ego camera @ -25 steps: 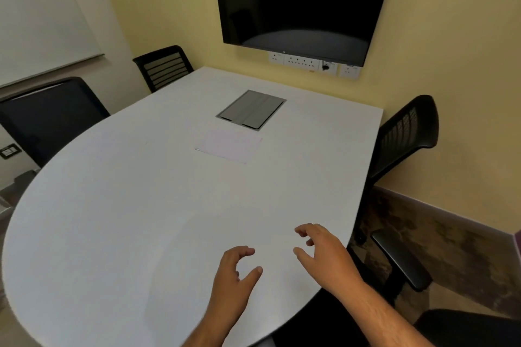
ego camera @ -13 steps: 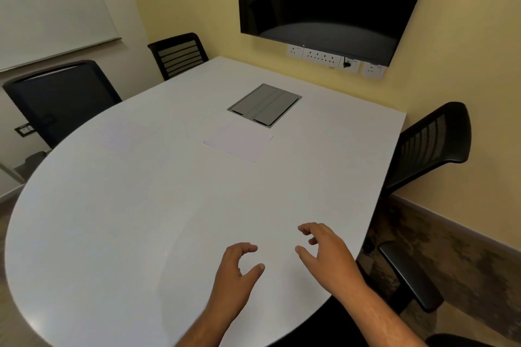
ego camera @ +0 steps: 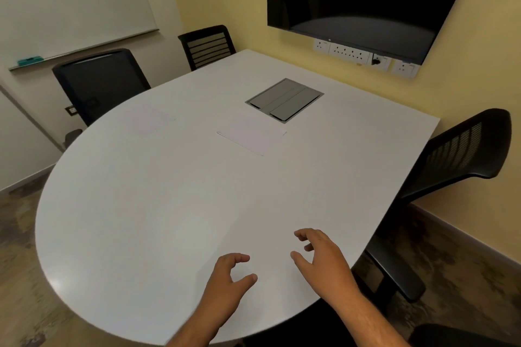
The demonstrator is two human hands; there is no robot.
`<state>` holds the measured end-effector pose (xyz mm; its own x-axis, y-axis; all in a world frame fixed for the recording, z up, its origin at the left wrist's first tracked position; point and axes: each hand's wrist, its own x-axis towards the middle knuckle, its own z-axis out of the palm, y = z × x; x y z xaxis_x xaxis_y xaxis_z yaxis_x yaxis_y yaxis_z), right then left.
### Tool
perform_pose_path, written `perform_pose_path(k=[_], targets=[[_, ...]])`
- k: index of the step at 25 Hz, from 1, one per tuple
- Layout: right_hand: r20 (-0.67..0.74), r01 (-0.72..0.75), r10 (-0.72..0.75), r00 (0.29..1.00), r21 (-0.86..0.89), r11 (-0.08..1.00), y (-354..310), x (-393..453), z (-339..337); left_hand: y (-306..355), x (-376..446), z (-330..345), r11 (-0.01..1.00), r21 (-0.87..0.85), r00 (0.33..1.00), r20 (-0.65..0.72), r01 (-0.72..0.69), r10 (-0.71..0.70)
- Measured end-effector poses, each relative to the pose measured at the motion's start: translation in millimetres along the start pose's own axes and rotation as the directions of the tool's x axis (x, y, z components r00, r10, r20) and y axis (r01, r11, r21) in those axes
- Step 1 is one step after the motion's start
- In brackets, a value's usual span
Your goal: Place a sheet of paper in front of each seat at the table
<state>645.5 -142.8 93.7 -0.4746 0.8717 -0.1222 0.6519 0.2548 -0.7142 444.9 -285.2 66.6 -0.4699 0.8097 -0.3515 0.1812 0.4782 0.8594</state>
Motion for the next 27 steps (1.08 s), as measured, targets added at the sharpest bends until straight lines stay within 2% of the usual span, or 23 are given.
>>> perform_pose_path(k=[8,14,17,20,22,27], targets=[[0.029,0.001,-0.003,1.0,0.071,0.997,13.3,26.8,14.3,-5.8,32.1,-12.8,0.997,-0.033,0.995,-0.071,0.067,-0.069],[0.032,-0.025,0.024,0.999,0.027,0.999,-2.9,107.1,35.5,-1.4,131.0,-29.8,0.998,-0.013,0.997,0.041,0.068,-0.068],[0.022,-0.033,0.033,0.999,-0.002,0.999,-9.6,169.7,52.9,4.6,207.4,-22.4,0.972,-0.194,0.991,0.064,0.129,-0.119],[0.018,-0.031,0.032,0.999,-0.043,0.999,-4.2,238.0,77.6,-9.2,277.9,-1.4,0.822,-0.501,0.962,0.109,0.271,-0.251],[-0.011,-0.029,0.028,1.0,-0.057,0.998,4.8,285.7,95.4,-27.9,307.1,12.5,0.767,-0.549,0.937,0.098,0.332,-0.335],[-0.082,0.0,-0.01,0.997,-0.125,0.992,21.9,404.4,137.0,-53.7,337.4,29.1,0.738,-0.554,0.899,0.047,0.386,-0.435]])
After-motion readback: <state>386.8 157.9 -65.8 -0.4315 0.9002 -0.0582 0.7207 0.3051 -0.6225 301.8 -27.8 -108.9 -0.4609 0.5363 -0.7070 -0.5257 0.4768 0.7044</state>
